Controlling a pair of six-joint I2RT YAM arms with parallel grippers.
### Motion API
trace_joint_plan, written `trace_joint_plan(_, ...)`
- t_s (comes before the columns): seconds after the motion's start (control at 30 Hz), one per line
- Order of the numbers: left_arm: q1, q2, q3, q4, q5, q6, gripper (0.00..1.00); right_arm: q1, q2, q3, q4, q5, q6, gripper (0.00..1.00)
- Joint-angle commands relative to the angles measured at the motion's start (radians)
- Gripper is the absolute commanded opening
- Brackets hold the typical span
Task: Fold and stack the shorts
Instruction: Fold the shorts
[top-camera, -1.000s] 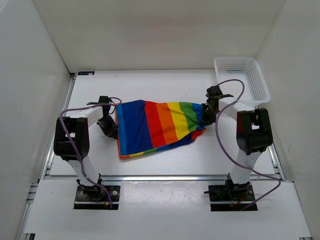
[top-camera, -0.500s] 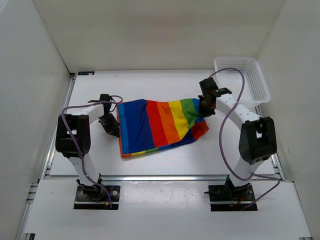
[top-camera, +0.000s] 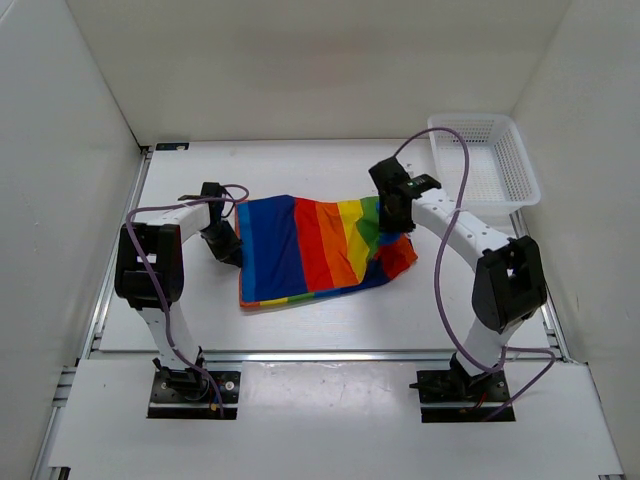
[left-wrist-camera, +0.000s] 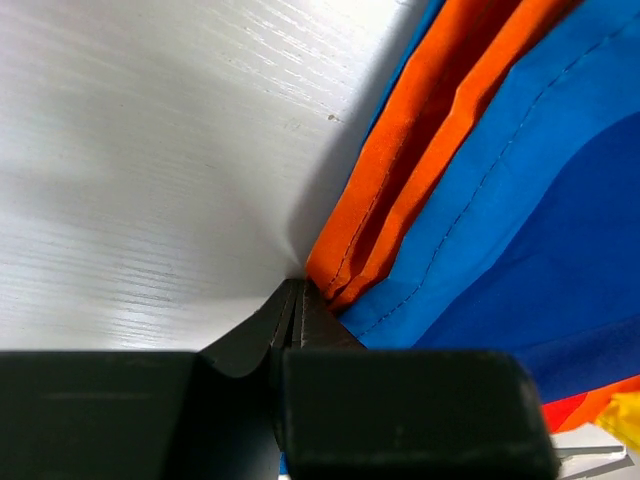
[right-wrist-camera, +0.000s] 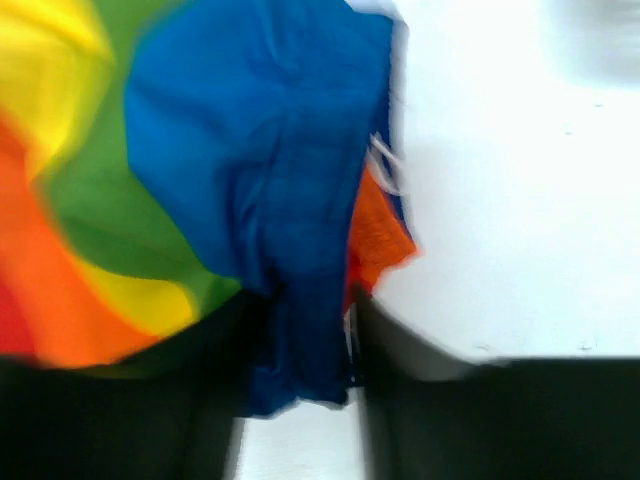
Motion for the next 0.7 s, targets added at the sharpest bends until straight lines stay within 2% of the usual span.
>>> trace_joint_plan(0.0, -0.006, 0.017, -0.002, 0.042, 0.001, 0.021, 0.11, -0.062, -0.022, -0.076, -0.044, 0.045, 0.021, 0.49)
trace_joint_plan(0.03, -0.006, 0.017, -0.002, 0.042, 0.001, 0.021, 0.11, -0.080, -0.023, -0.096, -0.044, 0.045, 0.021, 0.69)
trace_joint_plan(0.13, -0.006, 0.017, -0.002, 0.042, 0.001, 0.021, 0.11, -0.170, -0.087, -0.188, -0.007, 0.001, 0.010, 0.89)
trace_joint_plan(0.17, -0.006, 0.017, -0.002, 0.042, 0.001, 0.021, 0.11, -0.197, -0.101, -0.210, 0.008, -0.027, 0.010, 0.91)
trace_joint_plan(0.3, -0.006, 0.017, 0.008, 0.042, 0.001, 0.021, 0.11, -0.335, -0.125, -0.256, 0.090, -0.257, -0.054, 0.97)
trace_joint_plan(0.37, -0.006, 0.017, 0.008, 0.042, 0.001, 0.021, 0.11, -0.344, -0.098, -0.247, 0.114, -0.358, -0.077, 0.97)
trace_joint_plan(0.67, 0.003, 0.017, 0.017, 0.033, 0.001, 0.021, 0.11, -0.353, 0.052, -0.236, 0.231, -0.516, -0.077, 0.97)
